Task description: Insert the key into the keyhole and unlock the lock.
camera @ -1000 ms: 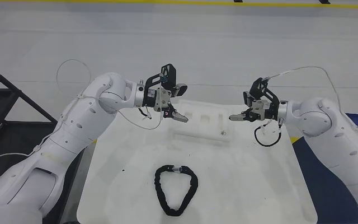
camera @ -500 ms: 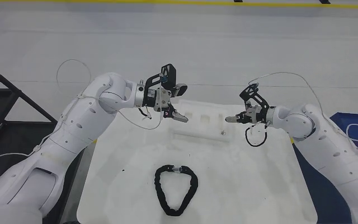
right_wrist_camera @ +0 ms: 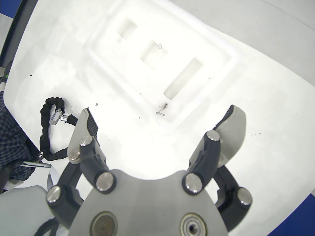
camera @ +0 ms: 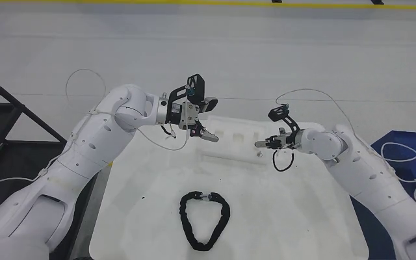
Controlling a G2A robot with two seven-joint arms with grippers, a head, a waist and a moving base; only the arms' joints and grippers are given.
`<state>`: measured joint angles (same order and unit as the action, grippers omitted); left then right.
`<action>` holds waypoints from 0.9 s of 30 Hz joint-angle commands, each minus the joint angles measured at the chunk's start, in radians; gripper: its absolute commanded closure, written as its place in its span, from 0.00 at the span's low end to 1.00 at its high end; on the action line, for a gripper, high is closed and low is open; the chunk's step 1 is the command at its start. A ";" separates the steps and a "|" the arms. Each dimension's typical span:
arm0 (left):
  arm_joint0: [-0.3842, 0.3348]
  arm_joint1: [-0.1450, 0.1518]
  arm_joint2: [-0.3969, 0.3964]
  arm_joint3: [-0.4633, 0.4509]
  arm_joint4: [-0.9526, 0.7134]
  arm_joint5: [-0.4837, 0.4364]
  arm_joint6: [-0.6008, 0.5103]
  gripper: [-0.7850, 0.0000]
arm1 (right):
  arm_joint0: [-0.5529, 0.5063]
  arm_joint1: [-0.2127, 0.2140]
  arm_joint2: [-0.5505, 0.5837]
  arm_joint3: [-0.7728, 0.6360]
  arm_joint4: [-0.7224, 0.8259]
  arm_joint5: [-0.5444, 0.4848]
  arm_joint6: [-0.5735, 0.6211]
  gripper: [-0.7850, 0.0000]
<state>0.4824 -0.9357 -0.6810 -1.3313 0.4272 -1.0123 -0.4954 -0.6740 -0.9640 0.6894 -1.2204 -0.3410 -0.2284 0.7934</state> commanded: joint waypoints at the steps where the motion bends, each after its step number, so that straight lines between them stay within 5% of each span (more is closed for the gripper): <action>1: 0.000 0.000 0.000 0.000 0.000 0.000 0.000 0.00 | 0.001 -0.009 -0.010 0.012 -0.002 0.015 -0.005 0.00; 16: 0.000 0.000 0.000 0.000 0.000 0.000 0.000 0.00 | 0.005 -0.078 -0.042 0.113 0.082 0.082 -0.019 0.00; 27: 0.000 0.000 0.000 0.000 0.000 0.000 0.000 0.00 | 0.004 -0.080 -0.041 0.117 0.091 0.074 -0.018 0.00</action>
<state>0.4824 -0.9357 -0.6810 -1.3313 0.4272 -1.0123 -0.4954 -0.6697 -1.0441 0.6489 -1.1035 -0.2501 -0.1547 0.7749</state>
